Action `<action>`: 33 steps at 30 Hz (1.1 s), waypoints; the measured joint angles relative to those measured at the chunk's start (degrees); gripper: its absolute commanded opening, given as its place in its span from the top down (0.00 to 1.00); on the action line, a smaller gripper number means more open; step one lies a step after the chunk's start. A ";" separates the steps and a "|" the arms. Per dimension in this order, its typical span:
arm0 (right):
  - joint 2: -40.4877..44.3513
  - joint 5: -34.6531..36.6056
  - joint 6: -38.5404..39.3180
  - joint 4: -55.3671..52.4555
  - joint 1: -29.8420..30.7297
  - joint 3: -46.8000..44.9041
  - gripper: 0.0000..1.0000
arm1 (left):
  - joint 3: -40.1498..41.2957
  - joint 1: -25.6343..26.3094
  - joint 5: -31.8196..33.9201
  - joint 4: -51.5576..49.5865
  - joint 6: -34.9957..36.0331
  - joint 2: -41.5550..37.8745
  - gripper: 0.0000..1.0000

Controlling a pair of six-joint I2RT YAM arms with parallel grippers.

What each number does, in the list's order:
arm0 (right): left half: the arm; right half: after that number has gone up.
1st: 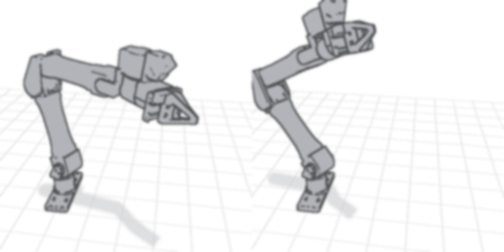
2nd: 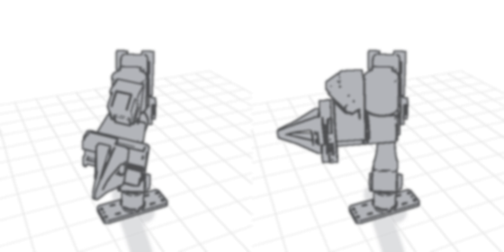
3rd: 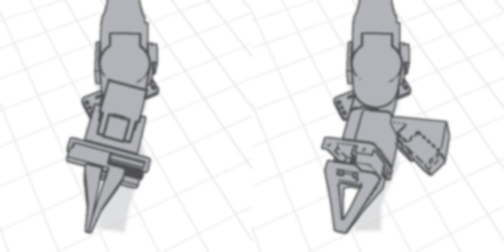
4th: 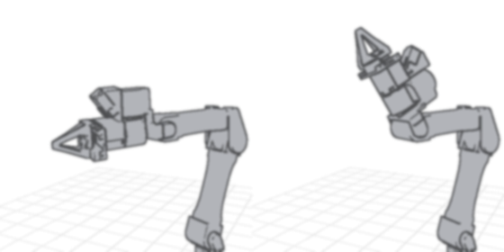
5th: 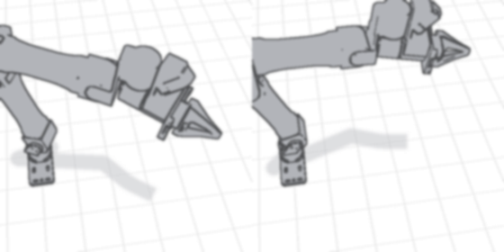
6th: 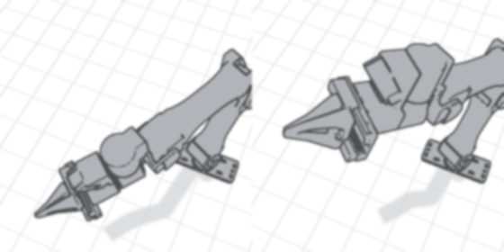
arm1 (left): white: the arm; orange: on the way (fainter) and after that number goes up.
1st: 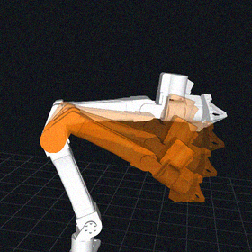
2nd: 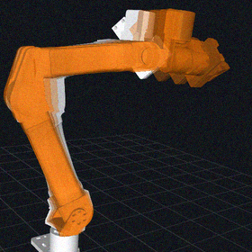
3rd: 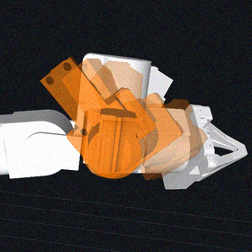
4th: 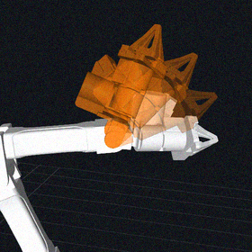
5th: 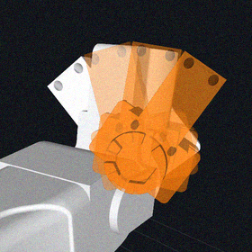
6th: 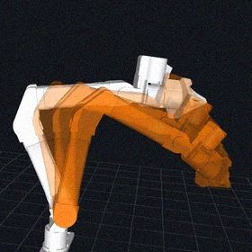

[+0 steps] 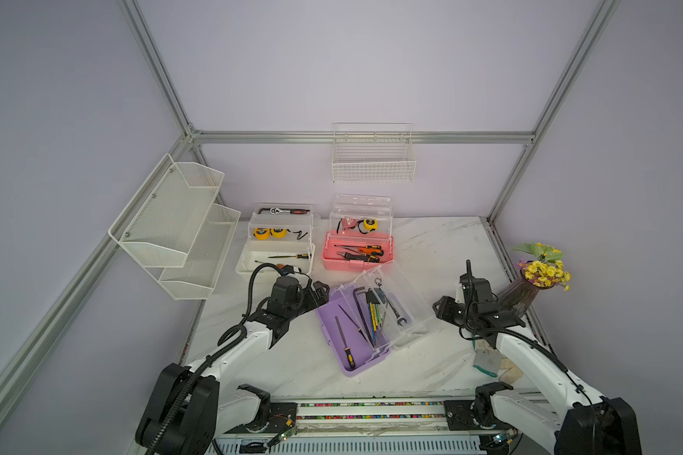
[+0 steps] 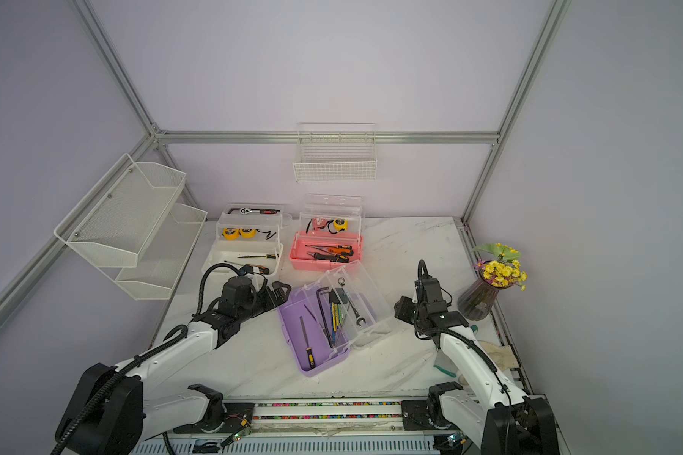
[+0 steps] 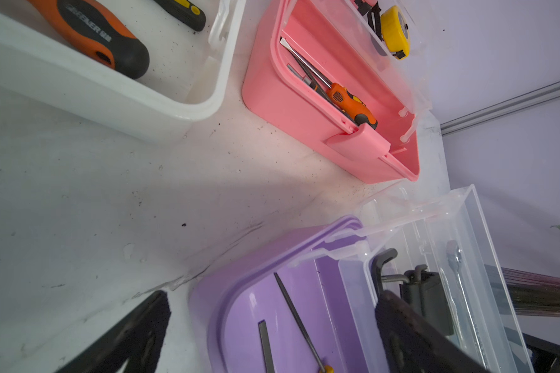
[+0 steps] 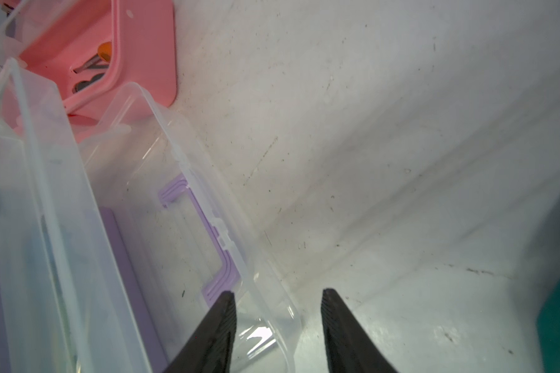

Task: Close toolboxes
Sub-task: Close the toolbox lid.

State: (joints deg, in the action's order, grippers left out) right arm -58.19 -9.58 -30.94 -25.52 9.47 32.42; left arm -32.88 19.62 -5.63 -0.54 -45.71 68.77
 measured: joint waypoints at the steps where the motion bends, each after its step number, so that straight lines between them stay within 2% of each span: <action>1: 0.24 -1.11 -0.42 0.17 0.00 -0.85 0.57 | 0.00 0.09 0.11 -0.02 -0.13 -0.02 0.00; 8: -3.37 -6.60 -1.40 2.82 0.00 -3.89 0.66 | 0.00 0.35 0.55 0.00 -0.31 0.00 0.00; 15: -3.80 -6.51 -1.81 3.65 0.00 -4.98 0.73 | 0.00 0.37 1.44 0.83 -0.79 0.57 0.00; 25: -2.75 -6.47 -0.50 4.13 0.55 -5.38 0.99 | 0.00 0.39 1.64 2.01 -0.79 2.62 0.00; 33: -1.99 -4.52 0.72 2.69 0.55 -4.28 0.98 | 0.00 0.39 2.43 2.62 -0.79 2.56 0.00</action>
State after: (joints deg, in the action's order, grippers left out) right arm -60.18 -14.11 -30.22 -22.83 10.02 28.14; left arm -32.88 20.01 -3.20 2.09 -46.50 71.33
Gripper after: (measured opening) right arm 0.125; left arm 0.994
